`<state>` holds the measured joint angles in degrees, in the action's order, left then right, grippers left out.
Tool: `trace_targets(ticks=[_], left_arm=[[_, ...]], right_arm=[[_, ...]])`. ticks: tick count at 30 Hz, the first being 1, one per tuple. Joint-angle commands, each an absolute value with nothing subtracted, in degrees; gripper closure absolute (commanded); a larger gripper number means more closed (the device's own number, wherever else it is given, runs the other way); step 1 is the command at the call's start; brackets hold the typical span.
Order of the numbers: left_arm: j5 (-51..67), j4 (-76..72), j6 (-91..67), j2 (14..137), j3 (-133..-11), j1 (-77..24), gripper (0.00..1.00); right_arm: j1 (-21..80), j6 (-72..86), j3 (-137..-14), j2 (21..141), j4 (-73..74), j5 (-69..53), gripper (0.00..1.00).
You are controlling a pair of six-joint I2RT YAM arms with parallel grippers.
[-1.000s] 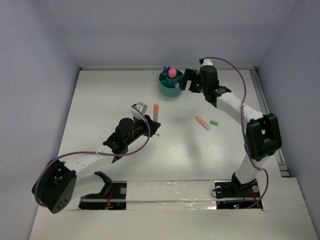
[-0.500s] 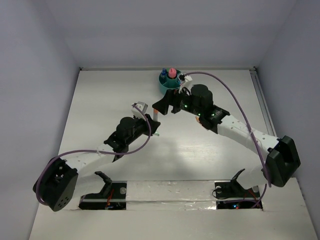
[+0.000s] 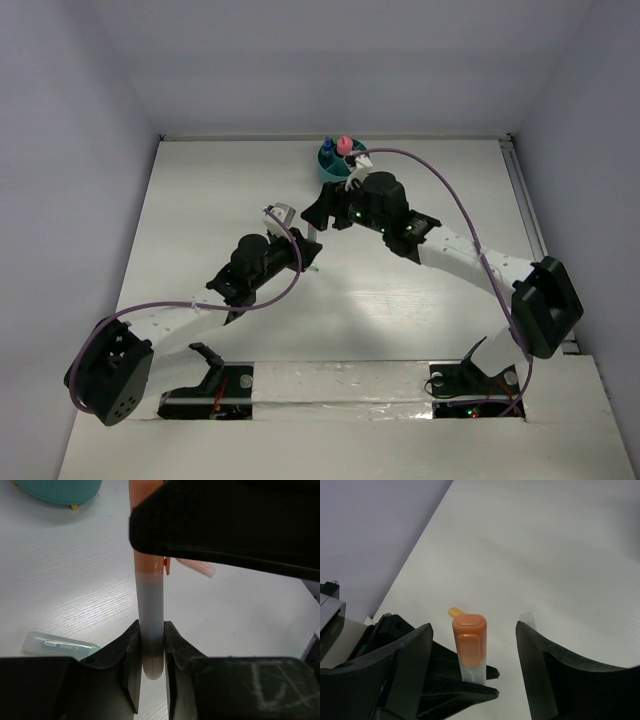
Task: Sort the stationery into containers
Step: Place the pen in the storage box.
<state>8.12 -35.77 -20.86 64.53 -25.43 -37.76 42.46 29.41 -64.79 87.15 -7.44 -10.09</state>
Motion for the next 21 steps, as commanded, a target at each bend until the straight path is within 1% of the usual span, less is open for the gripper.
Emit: trace_targets(ticks=[1,3,4,6,7,8,9,11,12,13,14,15,17,18,19,20,21], left_arm=[[9.67,-39.46,-20.57,63.90,-27.25,-37.79,1.00],[9.67,-39.46,-20.65,63.90,-27.25,-37.79,1.00],[9.67,-39.38,-20.65,63.81,-27.33,-37.79,1.00],[9.76,-39.46,-20.65,63.90,-27.25,-37.79,1.00],[9.93,-39.55,-20.74,63.90,-27.25,-37.79,1.00],[10.02,-39.64,-20.74,63.90,-27.25,-37.79,1.00],[10.19,-39.55,-20.74,64.07,-27.42,-37.79,1.00],[10.20,-39.38,-20.74,64.33,-27.51,-37.79,1.00],[10.20,-39.11,-20.66,64.60,-27.68,-37.79,0.90],[10.28,-39.11,-20.65,64.51,-27.69,-37.79,0.83],[10.28,-39.20,-20.65,64.51,-27.60,-37.79,0.77],[10.28,-39.11,-20.57,64.08,-27.60,-37.79,0.64],[9.67,-38.67,-20.39,63.72,-27.51,-37.79,0.53],[9.49,-38.50,-20.30,63.20,-27.42,-37.79,0.43],[9.23,-38.41,-20.30,62.93,-27.42,-37.79,0.39],[9.05,-38.32,-20.30,62.67,-27.33,-37.79,0.30],[8.88,-37.80,-20.22,62.41,-27.42,-37.79,0.27]], right_arm=[[42.80,29.88,-68.29,88.76,-8.88,-9.66,0.28],[42.80,30.14,-68.55,89.38,-8.70,-10.11,0.34],[42.80,30.32,-68.55,89.56,-8.70,-10.19,0.46],[42.80,30.50,-68.47,89.74,-8.61,-10.20,0.53],[42.80,30.67,-68.38,89.74,-8.79,-9.93,0.65],[42.80,30.67,-68.20,89.56,-8.88,-9.84,0.71],[42.80,30.76,-68.12,89.47,-9.40,-9.06,0.81],[42.80,30.76,-67.94,89.30,-9.67,-8.09,0.88],[42.80,30.15,-68.29,89.64,-9.58,-6.78,0.91],[42.80,29.80,-68.99,90.08,-8.27,-5.98,0.96],[42.80,29.53,-70.30,90.70,-7.91,-4.58,0.98],[42.80,29.18,-70.83,91.66,-7.91,-3.27,0.99],[42.80,27.86,-72.76,92.72,-7.73,-0.36,1.00],[42.80,27.51,-73.64,93.16,-7.82,1.91,1.00],[42.19,27.34,-74.44,94.30,-7.82,2.89,1.00],[40.97,27.33,-75.23,94.83,-7.82,2.90,1.00],[40.26,27.42,-76.97,95.44,-7.91,3.16,1.00]])
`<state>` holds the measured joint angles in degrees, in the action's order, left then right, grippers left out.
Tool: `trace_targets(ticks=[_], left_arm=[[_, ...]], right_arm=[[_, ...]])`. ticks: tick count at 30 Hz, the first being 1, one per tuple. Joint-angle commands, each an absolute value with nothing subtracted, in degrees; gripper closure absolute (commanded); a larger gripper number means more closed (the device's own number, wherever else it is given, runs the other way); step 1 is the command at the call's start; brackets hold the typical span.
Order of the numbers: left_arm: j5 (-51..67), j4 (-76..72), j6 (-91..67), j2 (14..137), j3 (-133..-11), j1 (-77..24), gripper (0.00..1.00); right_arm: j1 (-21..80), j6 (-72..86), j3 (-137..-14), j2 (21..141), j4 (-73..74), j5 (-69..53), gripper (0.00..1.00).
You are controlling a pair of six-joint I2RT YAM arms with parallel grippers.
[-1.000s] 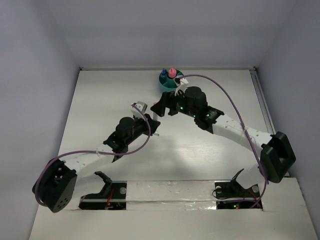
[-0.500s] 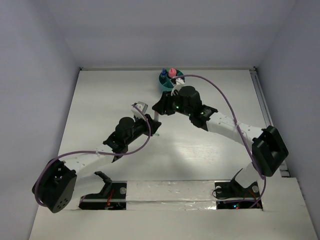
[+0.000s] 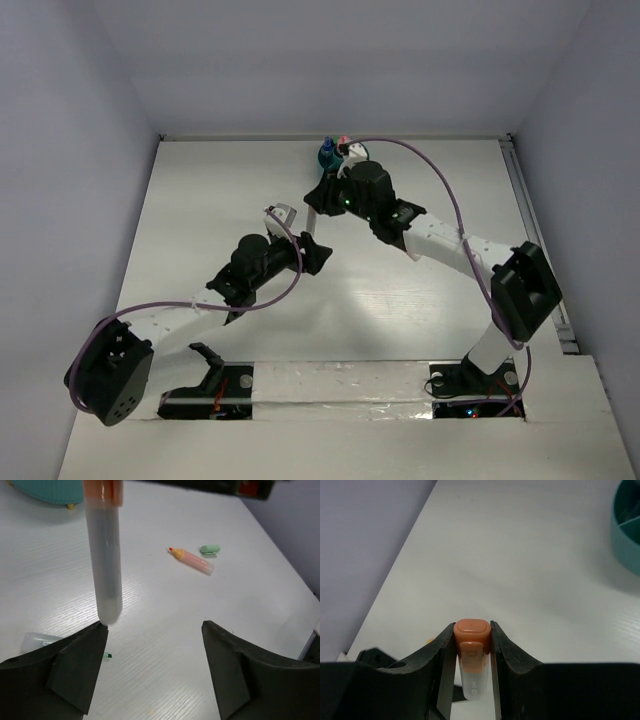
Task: Sort the stationery into containers
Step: Place the pen in the storage box.
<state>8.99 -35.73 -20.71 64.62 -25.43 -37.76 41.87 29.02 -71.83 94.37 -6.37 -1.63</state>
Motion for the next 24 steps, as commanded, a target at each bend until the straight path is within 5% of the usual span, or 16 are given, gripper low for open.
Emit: trace_targets(ticks=[1,8,24], left_arm=[[8.44,-37.53,-20.21,62.05,-27.51,-37.79,0.23],[5.98,-36.12,-20.48,60.82,-27.42,-37.79,0.02],[-6.15,-31.20,-21.71,60.56,-27.95,-37.79,0.01]], right_arm=[[39.56,27.68,-78.04,96.58,-7.74,3.43,1.00],[32.44,26.81,-85.42,102.20,-8.79,8.26,1.00],[29.79,12.39,-94.74,117.15,-23.73,26.45,1.00]])
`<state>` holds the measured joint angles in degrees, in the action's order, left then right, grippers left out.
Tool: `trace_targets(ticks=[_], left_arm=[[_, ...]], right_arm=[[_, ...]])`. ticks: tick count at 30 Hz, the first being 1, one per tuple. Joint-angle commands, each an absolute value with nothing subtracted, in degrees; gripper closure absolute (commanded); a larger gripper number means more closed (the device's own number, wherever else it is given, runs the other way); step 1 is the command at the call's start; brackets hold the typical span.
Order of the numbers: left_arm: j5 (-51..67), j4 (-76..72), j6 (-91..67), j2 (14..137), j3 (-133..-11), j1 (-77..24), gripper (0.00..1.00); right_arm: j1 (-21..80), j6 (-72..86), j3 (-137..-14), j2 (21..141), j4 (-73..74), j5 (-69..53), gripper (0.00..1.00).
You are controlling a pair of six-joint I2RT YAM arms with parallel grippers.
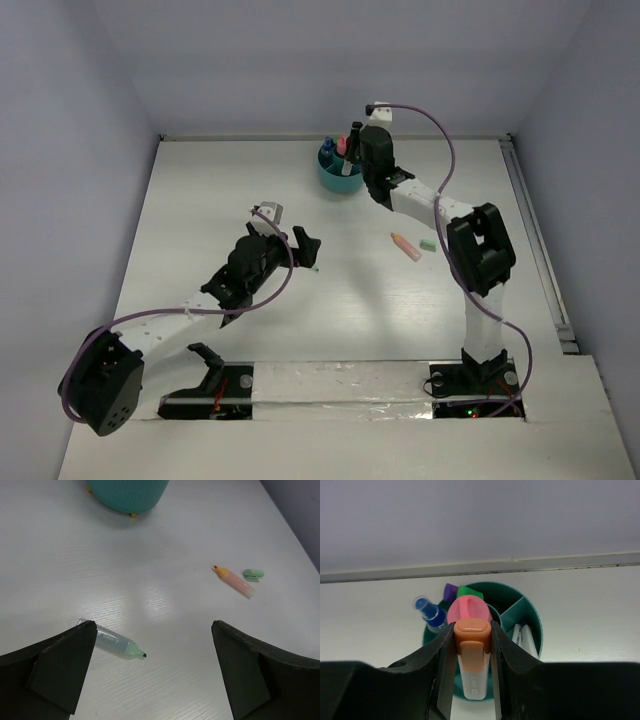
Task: Sort the stationery into containers
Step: Place the pen in the storage box.
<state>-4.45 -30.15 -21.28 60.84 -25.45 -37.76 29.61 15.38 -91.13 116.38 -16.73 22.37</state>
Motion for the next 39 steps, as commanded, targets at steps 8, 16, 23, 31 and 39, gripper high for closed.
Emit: trace_targets(ticks=[8,16,23,31,39], left_arm=[[-5.01,-31.64,-21.27,60.82,-28.04,-37.79,0.01],[-5.54,-31.99,-21.27,61.17,-27.86,-37.79,0.01],[-5.01,-31.73,-21.09,62.58,-28.48,-37.79,0.02],[-8.95,-31.29,-21.00,58.28,-27.07,-37.79,0.03],[-18.98,-29.36,-22.94,51.16,-24.44,-37.27,0.03]], right_arm=[[29.79,11.95,-93.78,119.62,-28.12,27.77,1.00],[29.79,12.22,-90.00,118.22,-28.75,26.02,0.60],[29.79,10.72,-91.58,115.23,-23.12,23.65,0.42],[31.19,13.79,-85.44,105.48,-13.04,13.91,0.53],[39.45,18.98,-72.52,98.18,-3.43,0.89,0.96]])
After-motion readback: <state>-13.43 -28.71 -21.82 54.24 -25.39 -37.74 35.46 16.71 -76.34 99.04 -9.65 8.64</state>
